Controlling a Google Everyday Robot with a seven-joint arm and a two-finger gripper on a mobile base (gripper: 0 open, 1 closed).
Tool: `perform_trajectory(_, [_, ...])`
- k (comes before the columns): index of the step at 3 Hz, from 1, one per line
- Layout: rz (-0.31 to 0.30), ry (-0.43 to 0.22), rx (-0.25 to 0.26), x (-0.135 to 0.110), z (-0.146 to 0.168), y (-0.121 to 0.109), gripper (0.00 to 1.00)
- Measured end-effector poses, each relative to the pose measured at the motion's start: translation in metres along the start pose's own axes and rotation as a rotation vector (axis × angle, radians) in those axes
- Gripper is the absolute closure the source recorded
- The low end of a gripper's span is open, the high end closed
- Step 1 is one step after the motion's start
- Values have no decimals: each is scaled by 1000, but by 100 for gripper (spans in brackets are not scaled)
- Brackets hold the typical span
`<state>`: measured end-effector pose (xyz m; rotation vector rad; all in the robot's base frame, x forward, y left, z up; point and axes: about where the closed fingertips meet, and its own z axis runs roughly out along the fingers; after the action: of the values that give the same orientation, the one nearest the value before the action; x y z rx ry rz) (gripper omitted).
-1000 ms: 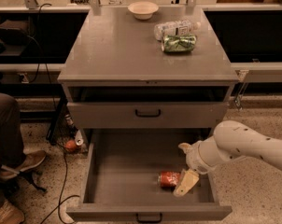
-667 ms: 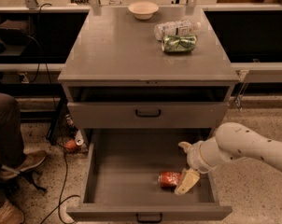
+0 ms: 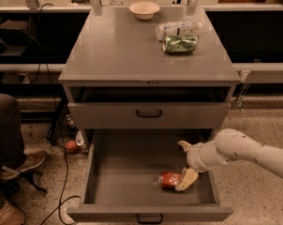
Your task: Pick coke can from middle drawer and place on counter
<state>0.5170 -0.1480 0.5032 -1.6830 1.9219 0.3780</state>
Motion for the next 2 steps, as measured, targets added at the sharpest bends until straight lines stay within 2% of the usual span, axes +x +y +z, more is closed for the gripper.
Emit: perform_trajectory(2, [-28,-24,-12,28,57,-2,0])
